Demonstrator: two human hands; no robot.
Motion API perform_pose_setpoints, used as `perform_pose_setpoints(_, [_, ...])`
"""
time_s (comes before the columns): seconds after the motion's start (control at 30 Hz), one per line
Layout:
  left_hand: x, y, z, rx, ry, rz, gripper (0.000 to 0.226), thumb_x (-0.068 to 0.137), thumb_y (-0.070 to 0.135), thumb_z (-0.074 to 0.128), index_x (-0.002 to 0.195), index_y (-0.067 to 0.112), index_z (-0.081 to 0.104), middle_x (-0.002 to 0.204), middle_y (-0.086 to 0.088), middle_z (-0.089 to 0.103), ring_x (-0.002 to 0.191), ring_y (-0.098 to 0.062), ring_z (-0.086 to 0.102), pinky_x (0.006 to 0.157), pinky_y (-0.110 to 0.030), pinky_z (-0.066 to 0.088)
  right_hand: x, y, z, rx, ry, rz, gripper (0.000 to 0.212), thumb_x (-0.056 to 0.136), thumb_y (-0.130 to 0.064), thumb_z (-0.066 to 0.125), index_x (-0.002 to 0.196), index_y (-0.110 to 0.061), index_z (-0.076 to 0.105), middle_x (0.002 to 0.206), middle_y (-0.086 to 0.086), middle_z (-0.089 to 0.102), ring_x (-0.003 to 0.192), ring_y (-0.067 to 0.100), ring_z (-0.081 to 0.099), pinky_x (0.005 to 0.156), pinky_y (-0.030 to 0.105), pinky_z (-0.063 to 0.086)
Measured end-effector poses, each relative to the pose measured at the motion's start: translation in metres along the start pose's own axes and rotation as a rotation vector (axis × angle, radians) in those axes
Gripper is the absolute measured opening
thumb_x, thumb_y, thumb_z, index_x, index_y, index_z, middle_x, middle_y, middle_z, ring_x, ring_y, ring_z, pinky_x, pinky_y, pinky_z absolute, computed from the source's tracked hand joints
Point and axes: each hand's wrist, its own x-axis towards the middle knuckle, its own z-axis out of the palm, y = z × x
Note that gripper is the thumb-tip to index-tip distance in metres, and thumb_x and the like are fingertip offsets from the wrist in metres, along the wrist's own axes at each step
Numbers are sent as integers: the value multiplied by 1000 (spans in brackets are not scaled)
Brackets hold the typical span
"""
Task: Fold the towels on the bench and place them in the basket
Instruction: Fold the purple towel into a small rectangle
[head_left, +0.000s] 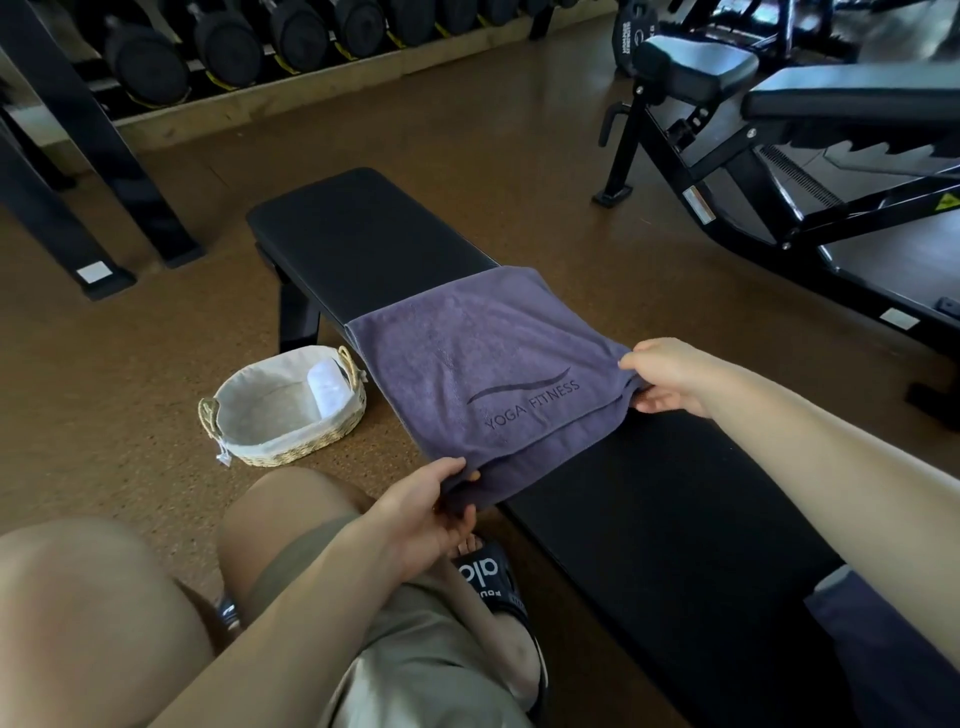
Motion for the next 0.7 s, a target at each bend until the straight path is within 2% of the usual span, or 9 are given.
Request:
perform_pose_setpoints(0.1, [-3,6,0,16,29,43,12,99,16,63,107,8,65,89,-6,68,82,-15,58,62,-24,49,-2,0,-4,224,-51,9,31,98,-11,58,129,-8,53,121,15,58,98,27,63,71,34,57])
perform_pose_setpoints(0.2, [-7,10,-5,57,30,107,17,98,15,63,113,6,65,96,-8,68,91,-19,61,73,-32,57,-1,4,-11,210,-58,26,24,91,-11,62,115,-9,57,105,13,56,82,22,58,64,31,54])
perform_pose_setpoints(0.27, [-11,6,-8,125,4,88,16,99,20,62,107,7,68,102,-11,67,96,-24,63,81,-37,58,0,8,-13,172,-30,47,16,89,-11,63,103,-10,58,92,9,52,73,18,51,62,28,49])
perform_pose_setpoints(0.37, [-13,-5,-10,192,4,42,25,102,28,58,91,7,68,108,-16,66,100,-30,65,88,-43,57,-1,13,-15,142,-9,64,10,88,-12,65,97,-11,59,83,7,51,68,15,48,62,27,45])
perform_pose_setpoints(0.53, [-14,-9,-8,83,87,53,30,106,28,53,92,3,63,97,-16,65,90,-28,67,71,-38,57,0,21,-16,99,-1,77,12,92,-14,67,103,-9,63,88,8,55,69,15,52,59,26,44])
perform_pose_setpoints(0.7, [-13,-6,-6,0,113,106,14,104,13,56,101,0,61,91,-14,62,80,-23,63,67,-31,56,-1,24,-17,197,12,64,10,98,-15,63,103,-6,61,86,9,54,67,14,52,58,24,45])
